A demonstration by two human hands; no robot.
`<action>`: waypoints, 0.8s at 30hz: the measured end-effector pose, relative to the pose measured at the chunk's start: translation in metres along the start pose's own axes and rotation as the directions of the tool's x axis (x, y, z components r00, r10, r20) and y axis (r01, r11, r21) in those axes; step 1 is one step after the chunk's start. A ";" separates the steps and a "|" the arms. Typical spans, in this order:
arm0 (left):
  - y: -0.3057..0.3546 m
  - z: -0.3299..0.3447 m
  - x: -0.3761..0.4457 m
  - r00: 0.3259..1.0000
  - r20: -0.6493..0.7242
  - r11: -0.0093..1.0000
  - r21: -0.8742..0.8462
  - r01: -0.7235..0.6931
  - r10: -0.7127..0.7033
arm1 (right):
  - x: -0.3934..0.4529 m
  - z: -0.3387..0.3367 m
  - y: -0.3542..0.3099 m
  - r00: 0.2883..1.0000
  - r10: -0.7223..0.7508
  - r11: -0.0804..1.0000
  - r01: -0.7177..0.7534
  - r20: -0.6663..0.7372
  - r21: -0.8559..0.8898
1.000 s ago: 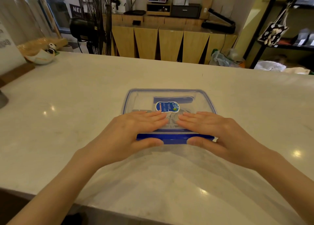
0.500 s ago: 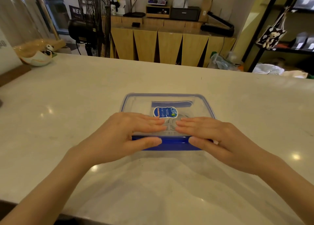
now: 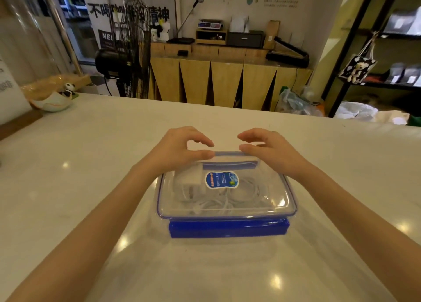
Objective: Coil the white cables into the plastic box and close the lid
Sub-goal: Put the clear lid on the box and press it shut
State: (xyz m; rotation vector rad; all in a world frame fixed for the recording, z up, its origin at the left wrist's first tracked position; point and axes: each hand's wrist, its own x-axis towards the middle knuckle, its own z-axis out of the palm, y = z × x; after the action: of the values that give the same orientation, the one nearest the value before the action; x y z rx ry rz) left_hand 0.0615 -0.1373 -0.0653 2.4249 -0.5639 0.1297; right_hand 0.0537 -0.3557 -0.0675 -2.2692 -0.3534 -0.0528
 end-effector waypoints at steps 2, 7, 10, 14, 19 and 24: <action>-0.006 0.000 0.001 0.987 0.056 0.985 -0.082 0.154 -0.150 | 0.003 -0.001 0.004 0.989 0.101 0.995 -0.102 0.104 0.003; -0.007 -0.003 0.002 0.813 0.394 0.785 -0.284 0.551 -0.429 | 0.005 0.000 0.003 0.935 0.286 0.955 -0.296 0.208 0.013; -0.012 -0.002 0.003 0.798 0.380 0.769 -0.268 0.580 -0.469 | 0.004 0.002 0.004 0.945 0.261 0.961 -0.273 0.195 0.037; -0.013 -0.001 0.001 0.876 0.246 0.830 -0.291 0.475 -0.415 | 0.004 0.003 0.008 0.974 0.189 0.977 -0.199 0.121 0.072; -0.011 -0.002 -0.001 0.932 0.151 0.852 -0.377 0.362 -0.329 | 0.003 0.003 0.007 0.988 0.136 0.983 -0.144 0.072 0.116; -0.010 -0.002 -0.004 0.953 0.110 0.829 -0.472 0.301 -0.284 | -0.001 0.002 0.005 0.995 0.101 0.977 -0.096 -0.016 0.191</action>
State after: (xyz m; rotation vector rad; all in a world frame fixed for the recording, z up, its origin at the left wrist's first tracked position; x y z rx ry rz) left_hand 0.0624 -0.1274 -0.0706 1.9875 -0.1947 -0.1701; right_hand 0.0537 -0.3575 -0.0731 -2.0914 -0.2218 0.0027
